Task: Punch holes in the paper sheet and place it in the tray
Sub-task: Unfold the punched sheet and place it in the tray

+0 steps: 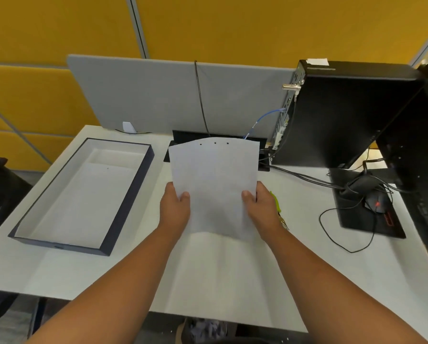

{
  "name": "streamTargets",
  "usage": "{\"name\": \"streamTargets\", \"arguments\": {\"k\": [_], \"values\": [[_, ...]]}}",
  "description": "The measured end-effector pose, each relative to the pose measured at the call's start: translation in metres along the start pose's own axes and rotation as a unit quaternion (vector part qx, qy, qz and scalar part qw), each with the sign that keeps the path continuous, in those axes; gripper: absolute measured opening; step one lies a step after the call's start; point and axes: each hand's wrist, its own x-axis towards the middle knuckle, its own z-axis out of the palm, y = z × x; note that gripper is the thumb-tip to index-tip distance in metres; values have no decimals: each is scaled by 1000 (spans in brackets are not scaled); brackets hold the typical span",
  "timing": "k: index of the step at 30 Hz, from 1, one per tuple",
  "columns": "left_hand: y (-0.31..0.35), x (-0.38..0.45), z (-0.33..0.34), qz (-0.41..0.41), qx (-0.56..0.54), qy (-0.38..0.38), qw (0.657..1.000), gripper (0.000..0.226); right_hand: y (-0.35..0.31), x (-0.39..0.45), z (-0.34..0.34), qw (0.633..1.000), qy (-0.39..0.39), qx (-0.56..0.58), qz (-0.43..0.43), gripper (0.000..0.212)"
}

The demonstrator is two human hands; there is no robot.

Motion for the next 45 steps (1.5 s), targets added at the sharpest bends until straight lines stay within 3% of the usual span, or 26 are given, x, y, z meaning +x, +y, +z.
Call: {"name": "streamTargets", "arguments": {"k": [7, 29, 45], "values": [[3, -9, 7, 33, -82, 21, 996, 17, -2, -3, -1, 999, -18, 20, -40, 26], [-14, -14, 12, 0, -151, 38, 988, 18, 11, 2, 3, 994, -30, 99, -32, 26], [-15, -7, 14, -17, -151, 38, 988, 12, 8, 7, 1, 995, -23, 81, -48, 17]]}}
